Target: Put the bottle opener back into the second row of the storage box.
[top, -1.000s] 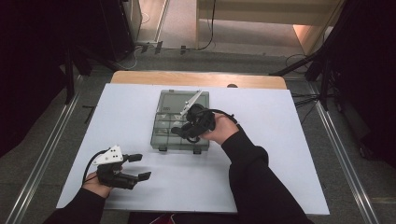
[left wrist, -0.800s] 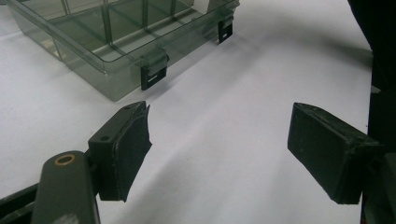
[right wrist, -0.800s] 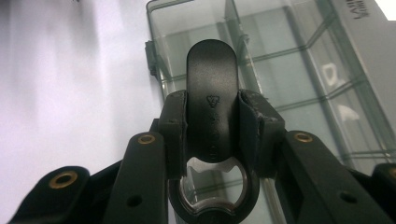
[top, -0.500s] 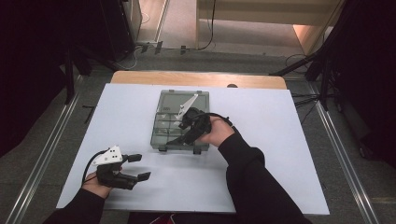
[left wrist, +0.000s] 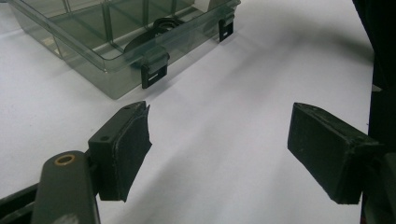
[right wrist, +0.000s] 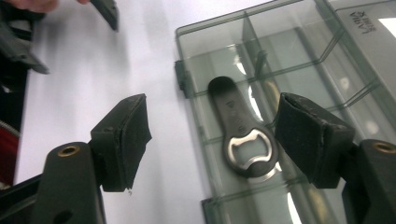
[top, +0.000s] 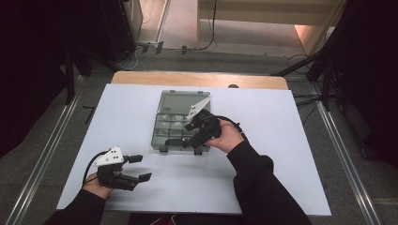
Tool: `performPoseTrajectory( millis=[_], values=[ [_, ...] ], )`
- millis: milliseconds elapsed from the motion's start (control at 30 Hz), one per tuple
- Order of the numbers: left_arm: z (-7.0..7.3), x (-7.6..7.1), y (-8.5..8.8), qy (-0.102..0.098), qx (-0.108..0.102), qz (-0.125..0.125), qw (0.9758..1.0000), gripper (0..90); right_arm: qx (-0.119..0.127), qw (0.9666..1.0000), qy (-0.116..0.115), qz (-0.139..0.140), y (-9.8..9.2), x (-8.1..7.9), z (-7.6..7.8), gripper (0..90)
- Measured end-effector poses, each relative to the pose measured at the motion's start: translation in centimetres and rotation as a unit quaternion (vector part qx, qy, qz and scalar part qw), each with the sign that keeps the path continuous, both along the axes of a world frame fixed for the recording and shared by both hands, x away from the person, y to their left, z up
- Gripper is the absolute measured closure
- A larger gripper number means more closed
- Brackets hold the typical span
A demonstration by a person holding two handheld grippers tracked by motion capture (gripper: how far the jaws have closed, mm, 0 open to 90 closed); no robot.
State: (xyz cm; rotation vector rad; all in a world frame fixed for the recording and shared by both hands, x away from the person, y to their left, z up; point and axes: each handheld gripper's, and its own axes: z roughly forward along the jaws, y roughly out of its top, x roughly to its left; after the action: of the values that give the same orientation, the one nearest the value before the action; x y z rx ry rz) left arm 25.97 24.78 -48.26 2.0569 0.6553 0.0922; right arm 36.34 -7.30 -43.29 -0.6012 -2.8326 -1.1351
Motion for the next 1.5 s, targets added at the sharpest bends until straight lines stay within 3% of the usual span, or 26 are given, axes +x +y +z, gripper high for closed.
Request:
performPoseTrajectory(
  millis=[333, 500, 1000, 1500],
  values=[
    [0.0, 0.0, 0.0, 0.002, 0.0, 0.002, 1.0, 21.0, 0.013, 0.9993, 0.007, -0.035, -2.3, -1.6, -0.1, 27.4],
    [0.0, 0.0, 0.0, 0.001, 0.0, 0.0, 1.0, 21.0, 0.016, 0.9988, -0.001, -0.046, -3.2, -2.4, -0.3, 27.4],
    [0.1, -0.1, -0.1, 0.001, -0.001, -0.003, 1.0, 21.0, 0.03, 0.9953, 0.002, -0.092, -6.6, -4.6, -1.1, 26.5],
    [0.0, 0.0, -0.1, 0.001, 0.001, -0.003, 1.0, 21.0, 0.038, 0.9923, -0.005, -0.117, -8.8, -6.4, -1.6, 26.5]
  ],
)
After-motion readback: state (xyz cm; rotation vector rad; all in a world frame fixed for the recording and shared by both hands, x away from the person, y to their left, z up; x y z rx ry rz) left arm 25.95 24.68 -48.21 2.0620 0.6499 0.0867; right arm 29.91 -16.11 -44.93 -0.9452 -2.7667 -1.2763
